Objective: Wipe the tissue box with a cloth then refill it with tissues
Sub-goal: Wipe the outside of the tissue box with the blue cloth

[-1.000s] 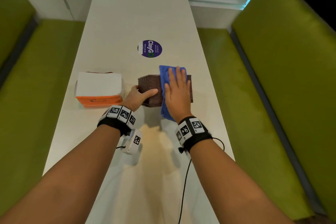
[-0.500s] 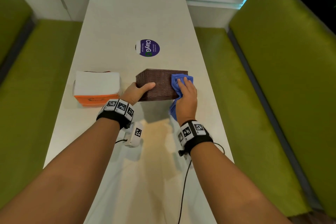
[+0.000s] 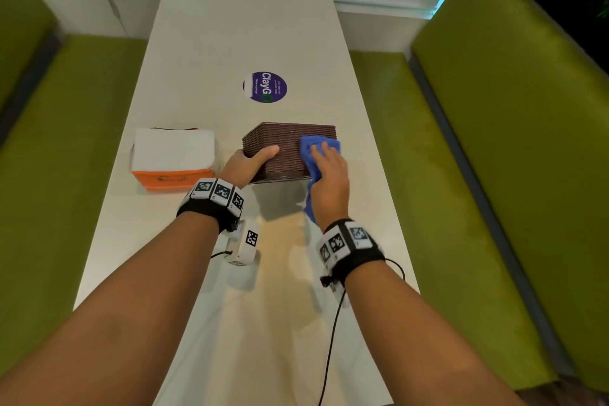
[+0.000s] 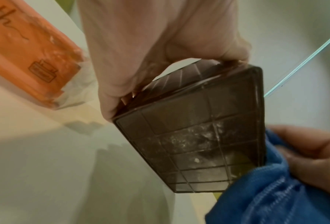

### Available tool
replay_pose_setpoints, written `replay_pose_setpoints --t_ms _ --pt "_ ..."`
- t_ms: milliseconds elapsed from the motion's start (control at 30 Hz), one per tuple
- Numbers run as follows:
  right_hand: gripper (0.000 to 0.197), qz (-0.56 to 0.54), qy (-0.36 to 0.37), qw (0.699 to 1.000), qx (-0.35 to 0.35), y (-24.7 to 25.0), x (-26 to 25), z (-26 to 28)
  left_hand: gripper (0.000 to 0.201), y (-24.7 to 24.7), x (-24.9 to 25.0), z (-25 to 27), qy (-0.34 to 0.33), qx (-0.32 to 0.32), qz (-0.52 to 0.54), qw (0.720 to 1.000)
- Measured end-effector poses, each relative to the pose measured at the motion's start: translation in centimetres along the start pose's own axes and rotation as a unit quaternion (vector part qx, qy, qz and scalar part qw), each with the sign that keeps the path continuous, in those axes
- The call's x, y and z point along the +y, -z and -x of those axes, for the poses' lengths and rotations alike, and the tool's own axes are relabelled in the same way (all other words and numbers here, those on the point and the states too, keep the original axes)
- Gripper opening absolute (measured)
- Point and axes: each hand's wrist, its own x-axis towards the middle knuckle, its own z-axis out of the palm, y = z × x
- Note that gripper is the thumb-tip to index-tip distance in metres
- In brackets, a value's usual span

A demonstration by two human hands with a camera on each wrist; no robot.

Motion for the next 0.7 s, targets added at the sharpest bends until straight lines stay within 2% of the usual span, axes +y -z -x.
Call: replay_pose_setpoints --t_ms 67,133,233,300,367,433,467,533,600,700 --pt "0.044 -0.021 0.079 0.997 -0.012 -0.7 -0.9 2.0 0.055 -0.1 0.4 0.2 -0.011 0.019 -0.012 1.000" --pt "0.041 -0.038 0.150 0.987 -0.038 -1.1 -1.5 3.5 0.048 -0.2 0.7 0.3 -0.003 0.010 -0.016 1.000" --pt "0.037 -0.033 0.195 0.978 -0.060 -0.6 -0.9 3.1 0.076 0.2 -0.6 -0.7 0.030 0.003 -0.013 0.999" --pt "0.052 -0.021 0.135 0.989 -0.050 0.0 0.0 2.2 0.094 0.7 -2.1 -2.0 0.048 0.008 -0.015 0.999" --pt "0.065 -0.038 0.010 0.999 -0.027 0.6 0.6 1.3 0.088 0.6 -2.2 -1.9 0.054 0.006 -0.003 0.998" --pt "0.062 -0.042 -0.081 0.996 -0.006 0.5 0.4 0.8 0.081 0.4 -1.6 -1.4 0.048 0.003 -0.003 0.999" --pt "0.059 -0.038 -0.091 0.995 0.002 0.3 -0.1 0.9 0.077 0.4 -1.4 -1.1 0.048 0.003 -0.002 0.999" --pt "0.058 -0.030 -0.067 0.997 -0.018 -0.3 -1.1 1.6 0.066 0.3 -1.5 -1.3 0.052 0.012 0.004 0.999" --pt "0.060 -0.049 -0.043 0.997 -0.041 -0.6 -1.8 2.4 0.058 -0.1 0.1 0.7 0.054 0.018 0.003 0.998" --pt "0.065 -0.044 -0.031 0.997 -0.048 -0.2 -1.3 2.6 0.031 -0.5 0.9 1.9 0.065 0.007 0.006 0.998"
